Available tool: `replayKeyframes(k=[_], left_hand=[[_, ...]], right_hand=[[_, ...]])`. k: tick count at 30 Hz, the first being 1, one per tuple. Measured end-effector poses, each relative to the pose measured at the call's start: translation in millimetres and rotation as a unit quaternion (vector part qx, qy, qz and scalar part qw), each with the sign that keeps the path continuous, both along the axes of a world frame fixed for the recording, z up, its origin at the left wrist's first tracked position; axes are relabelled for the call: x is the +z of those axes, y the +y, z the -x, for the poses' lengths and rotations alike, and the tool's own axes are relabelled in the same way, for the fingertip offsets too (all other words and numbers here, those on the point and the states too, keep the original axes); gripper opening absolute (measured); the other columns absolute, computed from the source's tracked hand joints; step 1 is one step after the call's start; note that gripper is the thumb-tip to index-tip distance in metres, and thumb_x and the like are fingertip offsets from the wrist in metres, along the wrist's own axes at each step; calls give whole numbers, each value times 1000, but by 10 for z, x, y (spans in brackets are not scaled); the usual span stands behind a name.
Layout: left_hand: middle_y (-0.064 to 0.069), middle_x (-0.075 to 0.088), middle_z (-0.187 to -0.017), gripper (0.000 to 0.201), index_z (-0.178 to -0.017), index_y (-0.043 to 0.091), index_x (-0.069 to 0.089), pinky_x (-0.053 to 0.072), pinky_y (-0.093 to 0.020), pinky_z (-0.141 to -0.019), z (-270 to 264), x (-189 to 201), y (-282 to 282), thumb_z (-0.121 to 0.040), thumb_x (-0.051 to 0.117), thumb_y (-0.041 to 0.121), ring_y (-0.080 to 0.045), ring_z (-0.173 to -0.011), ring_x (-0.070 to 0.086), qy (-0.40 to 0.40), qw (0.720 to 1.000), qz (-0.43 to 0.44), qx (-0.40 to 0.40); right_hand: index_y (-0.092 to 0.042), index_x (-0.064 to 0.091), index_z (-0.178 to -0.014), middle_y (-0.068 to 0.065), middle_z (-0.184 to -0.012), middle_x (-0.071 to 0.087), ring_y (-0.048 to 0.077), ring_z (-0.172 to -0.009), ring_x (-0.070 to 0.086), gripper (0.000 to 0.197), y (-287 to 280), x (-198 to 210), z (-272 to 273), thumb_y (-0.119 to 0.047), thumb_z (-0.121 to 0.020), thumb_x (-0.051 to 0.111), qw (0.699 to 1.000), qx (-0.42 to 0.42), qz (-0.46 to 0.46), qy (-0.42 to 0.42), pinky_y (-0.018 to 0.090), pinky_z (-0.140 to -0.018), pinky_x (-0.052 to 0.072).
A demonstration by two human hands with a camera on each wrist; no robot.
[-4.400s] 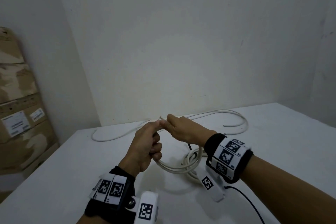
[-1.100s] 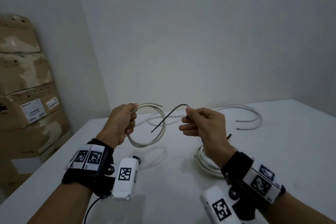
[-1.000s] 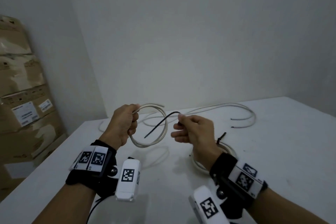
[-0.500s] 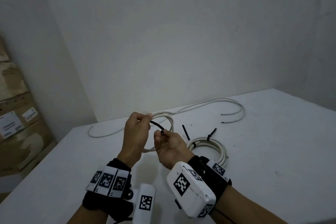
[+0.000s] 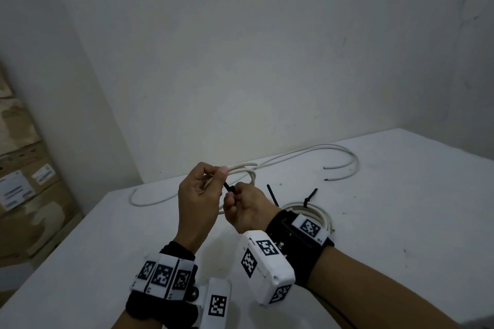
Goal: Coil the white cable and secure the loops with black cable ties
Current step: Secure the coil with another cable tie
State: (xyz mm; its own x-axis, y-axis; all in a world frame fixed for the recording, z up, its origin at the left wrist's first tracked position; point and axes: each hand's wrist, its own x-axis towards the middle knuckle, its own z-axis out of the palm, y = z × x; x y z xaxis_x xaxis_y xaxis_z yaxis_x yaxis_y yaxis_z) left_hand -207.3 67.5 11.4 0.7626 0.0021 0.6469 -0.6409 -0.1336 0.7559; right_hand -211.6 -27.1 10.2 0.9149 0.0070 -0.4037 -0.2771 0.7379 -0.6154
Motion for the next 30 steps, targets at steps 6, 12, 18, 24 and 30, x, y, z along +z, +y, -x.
replayKeyframes(k=[6,12,18,24,30], left_hand=[[-1,58,-58,14,-77,11,63,46,-14,-57,26,-28,-6,-90,64,17,-10,-57,55,-17,1000,-7,-13],[-3,59,-55,16,-76,7,61,48,-20,-53,-7,-66,-64,-90,64,14,-9,-51,55,33,999,26,-22],[8,50,-56,8,-97,20,64,38,-21,-52,-208,-41,4,-90,64,23,-8,-51,40,123,992,42,5],[-15,53,-65,16,-103,18,73,41,-32,-47,-259,0,75,-92,61,16,-20,-47,36,120,993,19,4],[7,37,-47,16,-101,19,73,24,-19,-39,-278,-68,81,-91,61,16,-13,-46,24,176,982,68,-7]], right_hand=[[-10,44,-68,2,-53,41,7,-24,36,28,-4,43,-38,-9,-94,33,999,9,42,7,9,-29,26],[-15,40,-59,-5,-37,38,3,-24,34,40,-17,108,6,-19,-99,36,996,61,57,-41,11,-27,22],[-16,43,-64,-5,-45,41,7,-29,30,29,-53,52,103,-17,-93,37,986,58,131,-84,13,-32,19],[-10,51,-70,3,-56,49,14,-36,44,22,-114,32,237,-16,-90,44,962,56,228,-138,17,-39,31],[-5,50,-77,16,-68,59,19,-42,57,12,-31,-38,335,-5,-89,49,937,-25,292,-192,23,-38,45]])
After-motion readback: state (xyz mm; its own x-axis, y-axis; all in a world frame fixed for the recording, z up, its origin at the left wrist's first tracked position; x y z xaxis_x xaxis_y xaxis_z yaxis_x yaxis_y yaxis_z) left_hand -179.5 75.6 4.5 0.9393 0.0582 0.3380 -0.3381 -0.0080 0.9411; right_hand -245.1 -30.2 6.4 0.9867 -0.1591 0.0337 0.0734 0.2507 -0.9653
